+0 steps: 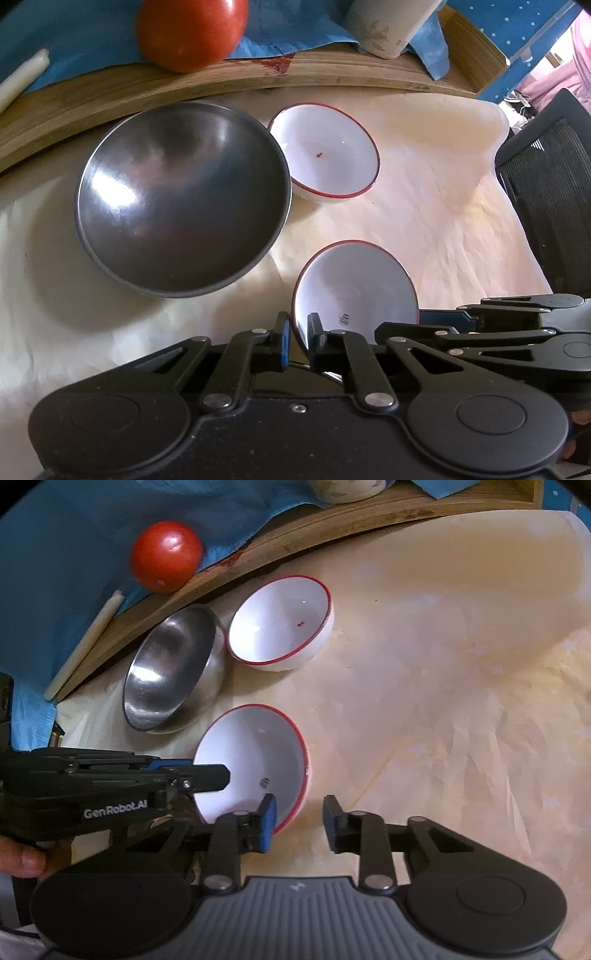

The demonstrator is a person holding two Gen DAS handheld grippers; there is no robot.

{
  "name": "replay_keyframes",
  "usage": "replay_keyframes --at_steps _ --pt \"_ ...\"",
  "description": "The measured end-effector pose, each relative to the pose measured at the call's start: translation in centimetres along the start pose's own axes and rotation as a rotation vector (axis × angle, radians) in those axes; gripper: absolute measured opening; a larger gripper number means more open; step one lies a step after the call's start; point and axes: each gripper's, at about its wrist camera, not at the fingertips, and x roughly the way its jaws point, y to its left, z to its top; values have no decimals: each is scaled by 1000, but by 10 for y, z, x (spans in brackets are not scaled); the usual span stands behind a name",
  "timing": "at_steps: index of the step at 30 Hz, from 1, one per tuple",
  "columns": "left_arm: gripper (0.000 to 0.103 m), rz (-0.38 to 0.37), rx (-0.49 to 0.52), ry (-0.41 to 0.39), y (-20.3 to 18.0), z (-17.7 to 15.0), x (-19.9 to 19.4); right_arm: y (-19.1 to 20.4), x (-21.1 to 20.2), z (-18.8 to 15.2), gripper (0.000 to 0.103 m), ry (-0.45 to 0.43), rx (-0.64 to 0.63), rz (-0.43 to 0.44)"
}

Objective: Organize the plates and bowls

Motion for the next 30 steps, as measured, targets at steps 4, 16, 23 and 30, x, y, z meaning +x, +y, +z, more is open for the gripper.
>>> replay_keyframes --at_steps 4,16,23,30 --pt "9 -11 4 -5 1 -2 -2 3 -1 -2 19 -6 -5 -1" --pt "6 -54 55 -29 -14 -5 -7 -5 -19 -14 15 -48 41 -47" --pt "6 -69 69 -68 -19 -2 -18 -4 -33 -13 15 -87 47 -56" --pt "6 -68 44 -136 -16 6 -38 7 -42 -3 15 -119 21 -50"
